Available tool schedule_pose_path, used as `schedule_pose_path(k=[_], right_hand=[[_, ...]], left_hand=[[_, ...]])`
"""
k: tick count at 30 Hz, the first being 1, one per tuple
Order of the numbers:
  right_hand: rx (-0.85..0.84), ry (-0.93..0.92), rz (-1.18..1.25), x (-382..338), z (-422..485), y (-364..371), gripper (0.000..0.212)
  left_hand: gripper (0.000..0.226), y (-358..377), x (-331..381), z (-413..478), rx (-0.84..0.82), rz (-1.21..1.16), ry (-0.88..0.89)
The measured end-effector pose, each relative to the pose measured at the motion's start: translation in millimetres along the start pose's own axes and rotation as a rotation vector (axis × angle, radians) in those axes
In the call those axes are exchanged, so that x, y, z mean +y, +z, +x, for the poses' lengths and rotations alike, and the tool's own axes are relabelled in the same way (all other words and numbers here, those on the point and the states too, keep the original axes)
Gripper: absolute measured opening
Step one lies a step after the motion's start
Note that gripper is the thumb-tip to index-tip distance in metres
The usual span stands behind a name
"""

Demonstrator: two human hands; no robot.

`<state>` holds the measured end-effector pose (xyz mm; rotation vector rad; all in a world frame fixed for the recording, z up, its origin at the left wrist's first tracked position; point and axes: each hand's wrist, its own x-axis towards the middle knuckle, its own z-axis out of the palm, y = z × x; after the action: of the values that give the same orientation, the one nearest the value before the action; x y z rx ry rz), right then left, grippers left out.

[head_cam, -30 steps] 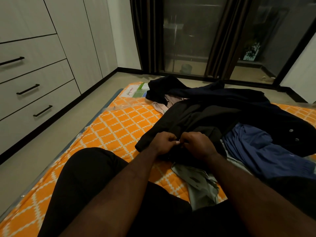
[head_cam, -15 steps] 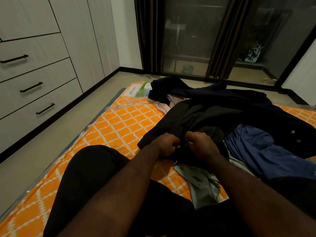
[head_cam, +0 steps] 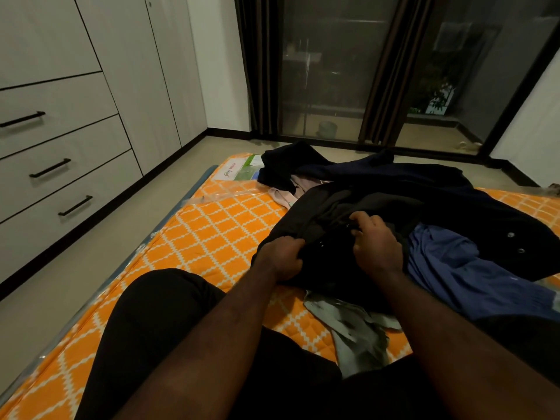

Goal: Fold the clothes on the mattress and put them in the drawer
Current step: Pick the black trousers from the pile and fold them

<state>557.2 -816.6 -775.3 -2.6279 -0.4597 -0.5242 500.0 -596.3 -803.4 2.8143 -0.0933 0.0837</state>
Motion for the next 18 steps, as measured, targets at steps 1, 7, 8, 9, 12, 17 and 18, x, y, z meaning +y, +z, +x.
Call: schedule_pose_path(k=[1,7,8,9,12,17,18], right_hand=[[-0.019,-0.013,-0.023,1.5,-0.1,-0.6,0.035],[-0.077,0.007,-0.052,0.9,0.3,-0.1,0.041],[-0.075,0.021,-0.055,0.8,0.6,-0.4,0.04],[-0.071,0.031,-0.061,0.8,0.5,-0.8,0.039],[-0.074,0.032,-0.066,-0.5,-0.2,-1.6,0.039],[-0.098,0.063,-0.072,1.6,-0.1,-0.2,0.039],[-0.106,0.071,-0.07,2.1,-0.4,0.9,0.039]], left_hand=[[0.012,0.9,-1.9,0.3,0.051,0.001,-0.023],[0.021,-0.1,-1.9,-3.6,0.166,0.07,-0.053],[0.022,-1.4,-2.2,-4.2,0.157,0.082,-0.079],[0.023,-3.1,-2.2,-4.8,0.15,0.087,-0.106],[0.024,-7.4,-2.1,-5.8,0.148,0.101,-0.142],[0.052,-5.3,-0.5,-3.8,0.174,0.104,-0.042],[0.061,-4.5,2.9,-2.1,0.193,0.094,0.039]])
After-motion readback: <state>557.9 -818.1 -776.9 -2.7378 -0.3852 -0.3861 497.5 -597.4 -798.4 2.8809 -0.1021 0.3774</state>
